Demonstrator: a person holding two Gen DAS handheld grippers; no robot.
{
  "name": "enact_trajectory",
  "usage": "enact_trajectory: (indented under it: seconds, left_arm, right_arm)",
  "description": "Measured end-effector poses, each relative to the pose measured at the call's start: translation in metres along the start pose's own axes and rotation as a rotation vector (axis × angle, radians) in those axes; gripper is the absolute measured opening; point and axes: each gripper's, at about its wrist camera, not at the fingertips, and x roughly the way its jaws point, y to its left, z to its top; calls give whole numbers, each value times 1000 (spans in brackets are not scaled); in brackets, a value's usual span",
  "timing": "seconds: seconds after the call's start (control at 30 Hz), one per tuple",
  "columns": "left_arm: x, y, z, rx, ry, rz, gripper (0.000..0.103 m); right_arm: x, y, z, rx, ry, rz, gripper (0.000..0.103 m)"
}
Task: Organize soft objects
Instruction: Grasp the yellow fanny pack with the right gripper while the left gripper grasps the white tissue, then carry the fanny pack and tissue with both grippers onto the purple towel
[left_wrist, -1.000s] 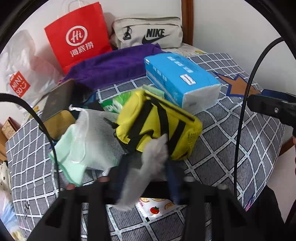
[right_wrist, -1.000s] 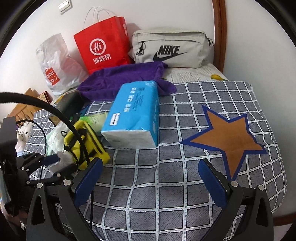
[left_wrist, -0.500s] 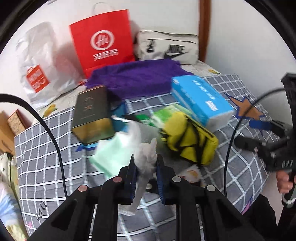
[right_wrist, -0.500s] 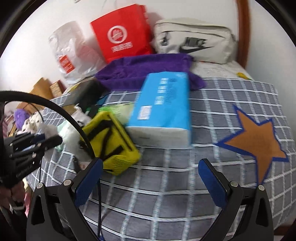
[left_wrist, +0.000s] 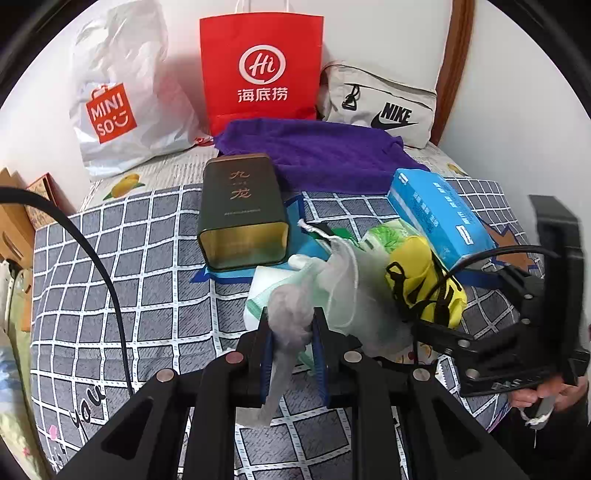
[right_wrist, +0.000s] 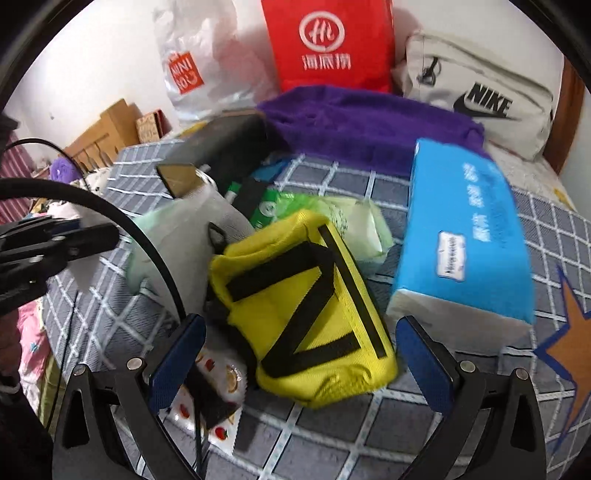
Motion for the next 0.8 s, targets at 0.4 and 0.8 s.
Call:
enact_trajectory:
  seconds: [0.4, 0.8]
  left_arm:
    - [4, 18, -3, -43, 2, -18, 18]
    - [-21, 27, 15, -52, -54, -20, 18]
  right_arm:
    - [-16, -11, -12, 18, -7, 70, 81]
    - [-70, -19, -1, 47, -107, 93, 76]
